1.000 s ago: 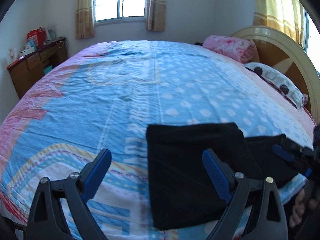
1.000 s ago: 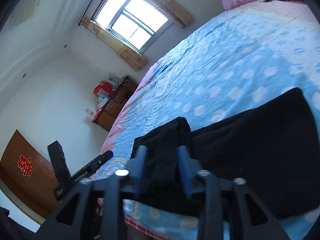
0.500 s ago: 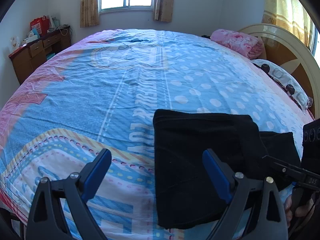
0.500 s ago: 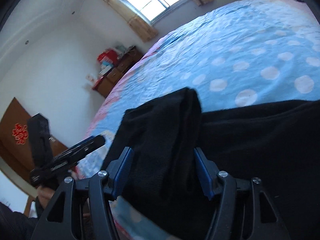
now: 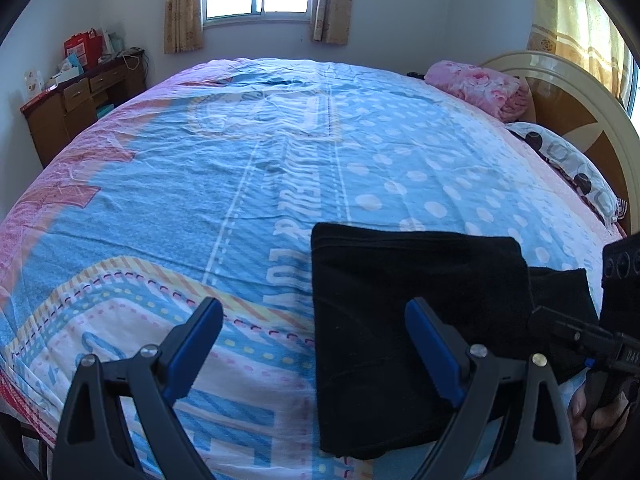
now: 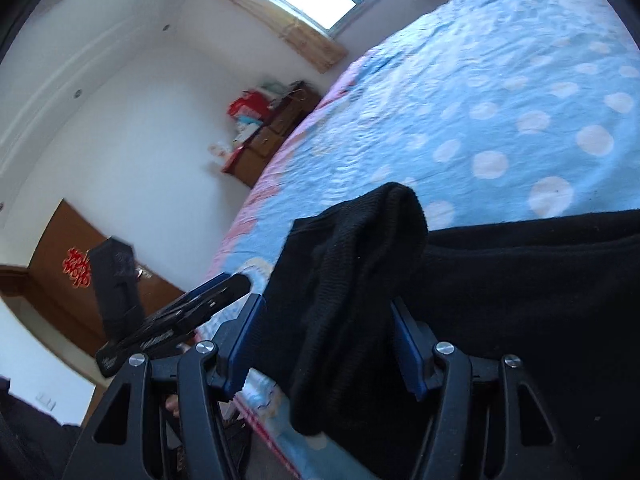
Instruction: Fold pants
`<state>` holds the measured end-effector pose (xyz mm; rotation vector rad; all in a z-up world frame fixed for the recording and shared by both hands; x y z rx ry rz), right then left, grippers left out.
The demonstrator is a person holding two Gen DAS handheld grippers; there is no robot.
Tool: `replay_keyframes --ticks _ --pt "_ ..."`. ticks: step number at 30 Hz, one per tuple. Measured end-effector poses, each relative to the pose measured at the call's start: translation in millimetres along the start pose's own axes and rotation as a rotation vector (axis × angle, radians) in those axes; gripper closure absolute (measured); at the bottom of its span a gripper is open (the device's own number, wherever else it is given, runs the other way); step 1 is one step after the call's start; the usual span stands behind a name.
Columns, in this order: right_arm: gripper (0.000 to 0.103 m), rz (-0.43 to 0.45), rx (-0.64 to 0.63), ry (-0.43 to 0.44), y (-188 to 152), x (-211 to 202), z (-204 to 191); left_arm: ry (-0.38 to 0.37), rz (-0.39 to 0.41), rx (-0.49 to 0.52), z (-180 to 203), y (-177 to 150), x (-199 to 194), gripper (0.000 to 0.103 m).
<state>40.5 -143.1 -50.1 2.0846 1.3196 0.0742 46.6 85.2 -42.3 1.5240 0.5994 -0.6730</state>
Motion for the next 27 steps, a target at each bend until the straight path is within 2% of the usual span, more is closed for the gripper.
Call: replay_keyframes --ticks 2,4,7,8,10,11,13,14,15,18,22,27 --pt "0.041 0.008 -0.042 -0.040 -3 -3 -1 -0.002 -0.001 -0.003 0 0 0 0.009" --pt "0.041 0.005 -0.014 -0.111 -4 -2 11 -0.004 -0.001 -0.004 0 0 -1 0.008" --pt "0.041 0.071 0.080 -0.067 2 -7 24 -0.003 -0.001 -0.007 0 0 -1 0.009" --pt "0.041 0.073 0.087 -0.046 4 -4 23 -0.004 -0.002 -0.008 -1 0 -1 0.009" --pt "0.041 0.021 0.062 -0.014 4 11 17 -0.006 -0.001 -0.007 0 0 -2 0.009" --pt "0.043 0.003 0.033 -0.035 3 14 15 -0.005 0.001 -0.006 -1 0 -3 0.008" --pt "0.068 -0.034 -0.028 -0.099 0 23 14 -0.004 0.005 -0.007 -2 0 -5 0.008" --pt "0.075 -0.043 -0.028 -0.123 -1 25 18 -0.003 0.006 -0.008 -2 1 -5 0.009" --pt "0.078 -0.031 -0.012 -0.112 -1 23 21 -0.001 0.009 -0.010 -3 1 -6 0.009" --pt "0.083 -0.021 -0.014 -0.121 -1 19 16 0.003 0.014 -0.017 -4 2 -6 0.009" --pt "0.085 0.006 -0.076 -0.110 8 10 -11 0.002 0.020 -0.006 2 3 -9 0.009" --pt "0.085 0.076 -0.150 -0.116 26 -38 -43 -0.018 0.050 0.026 17 9 -16 0.008"
Point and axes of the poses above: each gripper's, at about its wrist camera, not at the fingertips, and x roughly the way its jaws point, z to its right, y to its top, the point moved 5 cm from there along x, roughly the way its jaws point, and after that the axes turned 10 degrees about y, right-handed, at the moved point
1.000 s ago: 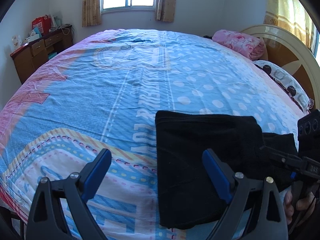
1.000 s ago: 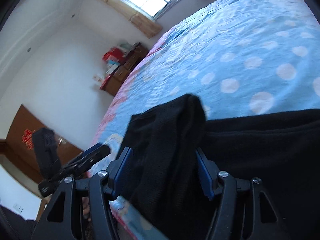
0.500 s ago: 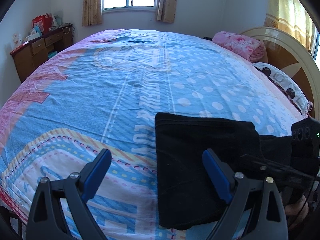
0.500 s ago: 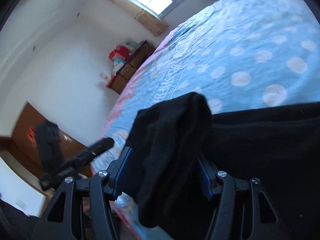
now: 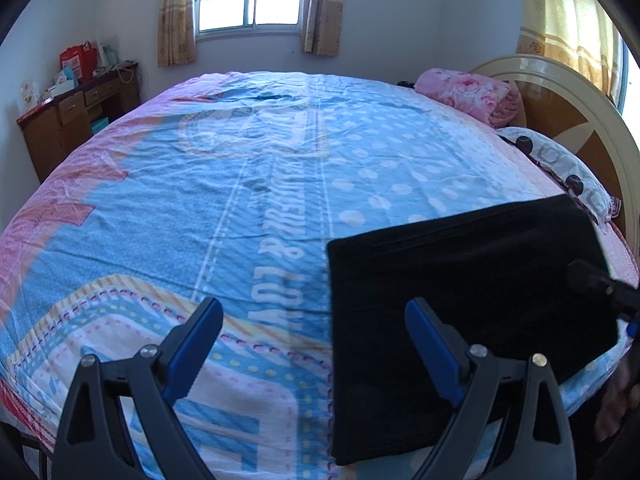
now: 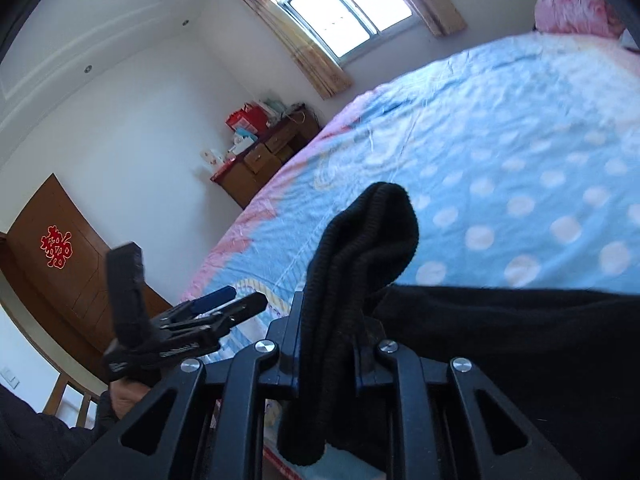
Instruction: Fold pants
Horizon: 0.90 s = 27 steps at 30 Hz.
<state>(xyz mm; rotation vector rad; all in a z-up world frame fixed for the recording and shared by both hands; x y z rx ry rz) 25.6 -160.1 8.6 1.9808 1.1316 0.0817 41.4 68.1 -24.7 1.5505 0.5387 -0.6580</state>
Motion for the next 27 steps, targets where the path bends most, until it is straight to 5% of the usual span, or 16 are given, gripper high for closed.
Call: replay_keyframes --ticks 9,20,27 --pt "0.085 0.084 0.082 -0.166 -12 -96 48 -0.025 -0.006 0.087 43 -1 6 0.008" --pt "0.085 0.114 0.158 -0.174 -34 -97 80 -0.001 -0.024 0.165 86 -4 13 0.009" --pt "0.085 0.096 0.096 -0.243 -36 -95 70 -0.020 -0.031 0.210 111 -9 13 0.008"
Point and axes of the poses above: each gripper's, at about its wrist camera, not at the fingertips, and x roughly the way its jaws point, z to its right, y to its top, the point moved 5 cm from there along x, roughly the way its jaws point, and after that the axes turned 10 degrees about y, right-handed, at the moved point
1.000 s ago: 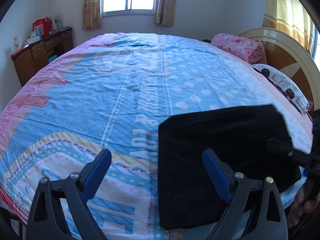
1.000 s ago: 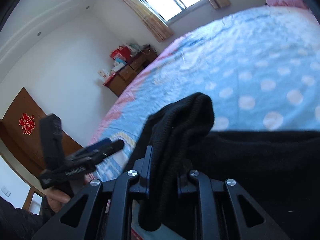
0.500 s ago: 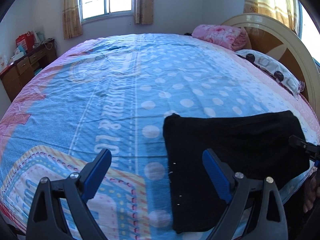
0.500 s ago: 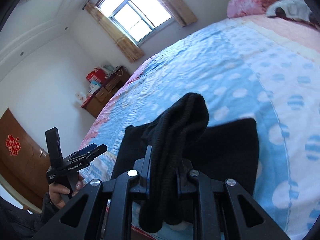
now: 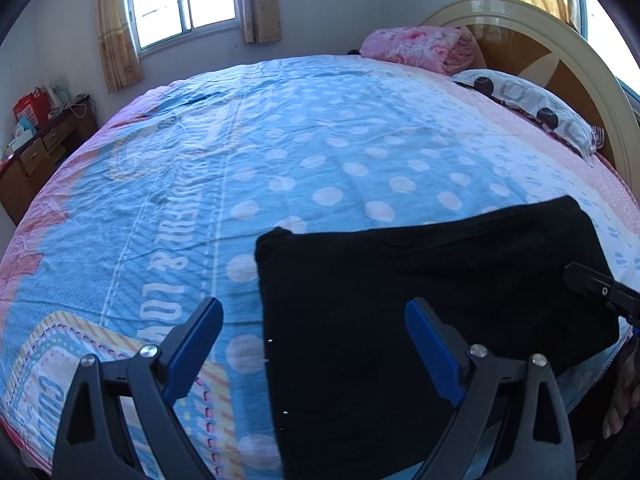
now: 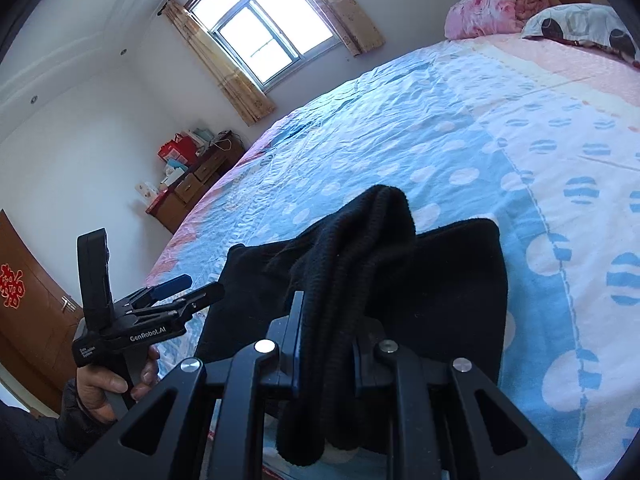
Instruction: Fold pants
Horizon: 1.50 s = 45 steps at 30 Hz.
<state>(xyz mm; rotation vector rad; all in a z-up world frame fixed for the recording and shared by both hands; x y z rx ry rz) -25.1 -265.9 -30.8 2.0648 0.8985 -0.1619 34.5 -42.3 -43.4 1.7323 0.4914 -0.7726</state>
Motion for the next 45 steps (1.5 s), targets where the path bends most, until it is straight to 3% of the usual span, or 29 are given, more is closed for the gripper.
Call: replay_keyframes --ticks 8,22,28,32,39,44,45 --pt "0.085 0.004 -0.058 -0.082 -2 -1 -4 -0.036 -0.024 0.011 18 -1 1 0.009" --pt "0.085 0.031 -0.054 -0.118 -10 -28 1 -0.062 -0.042 0.020 34 -1 5 0.009" --pt "0.085 0.018 -0.053 -0.151 -11 -24 9 -0.107 -0.067 0.038 52 0 5 0.009" --pt "0.084 0.026 -0.012 -0.142 -12 -25 20 -0.093 -0.041 0.036 60 4 9 0.009" --pt "0.083 0.010 -0.028 -0.166 -8 -14 33 -0.001 -0.015 0.090 70 -4 23 0.008" --pt "0.077 0.052 0.166 -0.053 -5 -32 54 -0.006 0.002 0.124 72 -7 25 0.003" --pt "0.077 0.080 0.177 -0.065 -3 -40 54 -0.007 0.002 0.127 72 -7 26 0.003"
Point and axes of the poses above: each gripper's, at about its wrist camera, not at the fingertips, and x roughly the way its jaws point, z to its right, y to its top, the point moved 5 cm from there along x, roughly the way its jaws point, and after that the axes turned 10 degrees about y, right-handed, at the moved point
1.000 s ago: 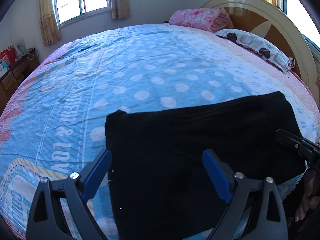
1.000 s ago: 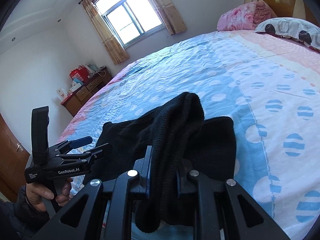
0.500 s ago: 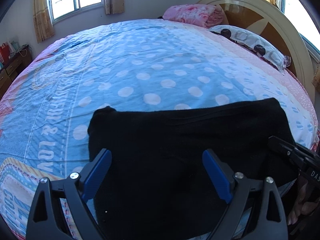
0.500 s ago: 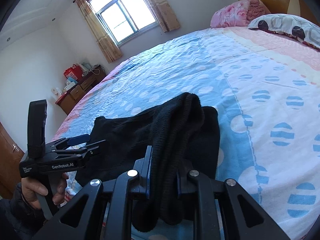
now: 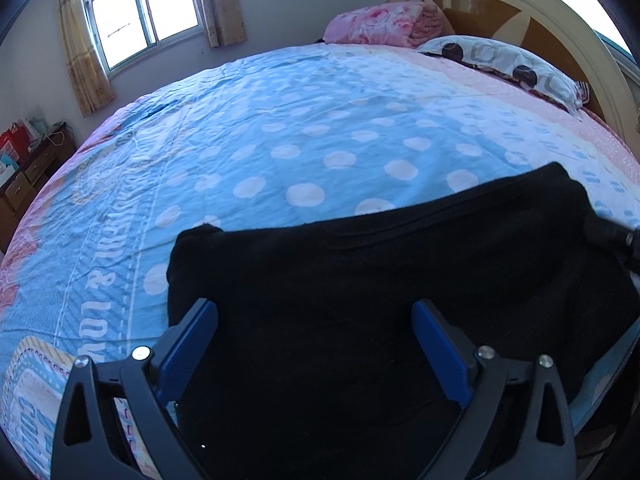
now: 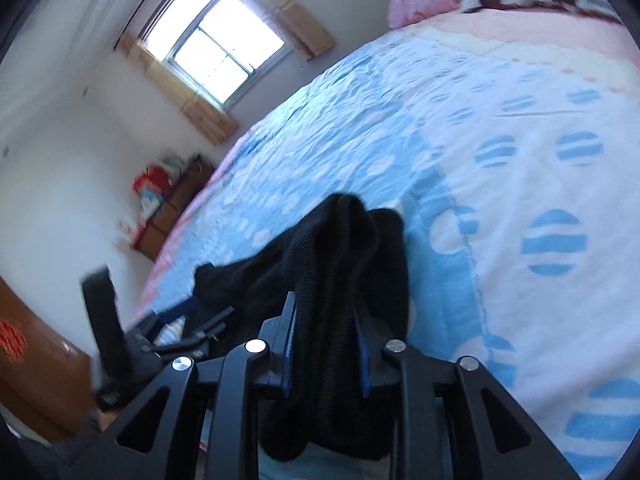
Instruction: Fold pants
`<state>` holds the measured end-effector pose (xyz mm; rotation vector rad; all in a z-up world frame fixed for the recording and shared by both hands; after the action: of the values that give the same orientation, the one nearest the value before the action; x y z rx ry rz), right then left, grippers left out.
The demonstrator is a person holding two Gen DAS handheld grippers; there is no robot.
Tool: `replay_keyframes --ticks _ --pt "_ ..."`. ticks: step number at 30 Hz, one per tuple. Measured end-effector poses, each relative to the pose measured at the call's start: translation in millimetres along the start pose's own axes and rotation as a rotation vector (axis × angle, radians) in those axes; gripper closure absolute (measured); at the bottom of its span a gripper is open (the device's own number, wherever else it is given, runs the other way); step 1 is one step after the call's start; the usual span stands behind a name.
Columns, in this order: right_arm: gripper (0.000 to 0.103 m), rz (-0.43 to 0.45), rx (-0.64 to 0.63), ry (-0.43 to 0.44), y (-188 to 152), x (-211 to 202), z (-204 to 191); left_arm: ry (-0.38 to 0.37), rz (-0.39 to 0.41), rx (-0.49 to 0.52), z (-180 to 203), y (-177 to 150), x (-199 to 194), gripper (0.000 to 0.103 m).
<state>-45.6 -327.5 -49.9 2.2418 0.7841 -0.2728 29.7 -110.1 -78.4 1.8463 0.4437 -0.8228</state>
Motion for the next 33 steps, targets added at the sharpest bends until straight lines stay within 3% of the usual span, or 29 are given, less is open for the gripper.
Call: replay_keyframes --ticks 1,3,4,7,9,11,14,17,18,19,21,24,27,30,33 --pt "0.077 0.031 -0.019 -0.045 2 -8 -2 0.000 0.001 0.001 0 0 0 0.003" --pt "0.076 0.109 -0.115 -0.227 9 -27 -10 -0.005 0.002 0.000 -1 0 -1 0.003" --pt "0.076 0.136 -0.176 -0.266 11 -32 -21 -0.002 0.002 0.006 -1 -1 0 0.003" --pt "0.076 0.141 -0.327 -0.129 6 -25 -64 0.010 0.005 0.022 -3 0 -6 0.003" --pt "0.076 0.088 -0.405 -0.046 -5 -6 -87 0.028 0.023 0.008 -17 3 -15 0.003" --pt "0.076 0.002 -0.386 -0.069 -15 16 -81 0.054 0.036 -0.033 -41 5 -21 0.003" --pt "0.079 -0.057 -0.266 -0.164 -21 26 -44 0.069 0.014 -0.133 -84 4 -19 0.003" --pt "0.074 0.055 -0.224 -0.119 -9 -1 -45 0.024 -0.010 -0.230 -116 -2 -13 0.003" --pt "0.061 0.097 -0.240 -0.128 -4 -11 -48 -0.010 -0.014 -0.266 -123 -4 -11 0.003" --pt "0.035 0.135 -0.245 -0.127 0 -19 -48 -0.032 -0.019 -0.284 -125 -6 -9 0.003" --pt "0.018 0.175 -0.193 -0.084 4 -32 -38 -0.092 -0.066 -0.304 -120 -13 0 0.003" --pt "0.018 0.160 -0.062 -0.033 7 -29 -13 -0.150 -0.117 -0.283 -97 -21 12 0.003" --pt "0.018 0.112 -0.136 -0.084 4 -16 -20 -0.205 -0.185 -0.254 -72 -34 24 0.001" --pt "0.018 0.009 -0.220 -0.190 -6 3 -23 -0.167 -0.151 -0.199 -57 -35 19 0.001" --pt "0.018 -0.097 -0.239 -0.132 -21 19 -30 -0.186 -0.158 -0.217 -59 -35 19 0.002"
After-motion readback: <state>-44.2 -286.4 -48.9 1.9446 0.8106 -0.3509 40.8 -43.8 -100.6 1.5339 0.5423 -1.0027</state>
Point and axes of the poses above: each gripper's, at about its wrist camera, not at the fingertips, and x roughly the way its jaws point, z to its right, y to its top, the point moved 5 cm from there along x, roughly the way its jaws point, and after that the axes turned 10 degrees about y, right-handed, at the moved point
